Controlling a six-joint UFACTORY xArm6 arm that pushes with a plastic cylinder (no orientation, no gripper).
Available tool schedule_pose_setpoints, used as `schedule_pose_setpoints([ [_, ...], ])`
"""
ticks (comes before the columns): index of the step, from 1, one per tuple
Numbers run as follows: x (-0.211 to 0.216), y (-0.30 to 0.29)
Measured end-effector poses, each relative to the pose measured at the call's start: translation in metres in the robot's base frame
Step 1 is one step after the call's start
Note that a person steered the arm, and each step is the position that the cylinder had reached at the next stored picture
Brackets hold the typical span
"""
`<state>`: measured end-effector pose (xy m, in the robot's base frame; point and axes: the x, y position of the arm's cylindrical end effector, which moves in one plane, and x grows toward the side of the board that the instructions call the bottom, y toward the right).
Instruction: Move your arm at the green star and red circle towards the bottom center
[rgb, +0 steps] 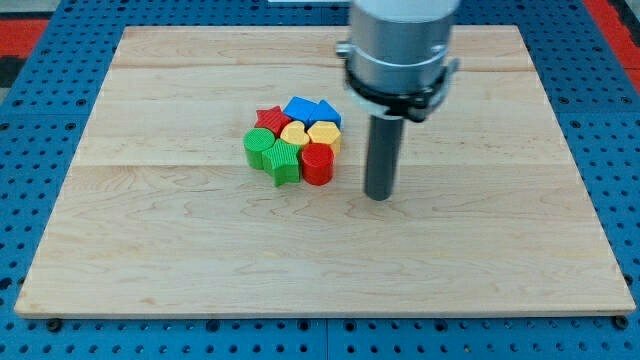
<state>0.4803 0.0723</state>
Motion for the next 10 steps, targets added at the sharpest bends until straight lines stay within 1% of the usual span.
schedule_pose_setpoints([
  [1,-0.038,0.000],
  [2,-0.053,-0.007],
  [4,-0.054,-0.071],
  [6,-0.056,-0.106],
  [7,-0.040,-0.105],
  [8,-0.018,-0.092],
  [9,0.013,-0.091],
  [10,0.025,-0.091],
])
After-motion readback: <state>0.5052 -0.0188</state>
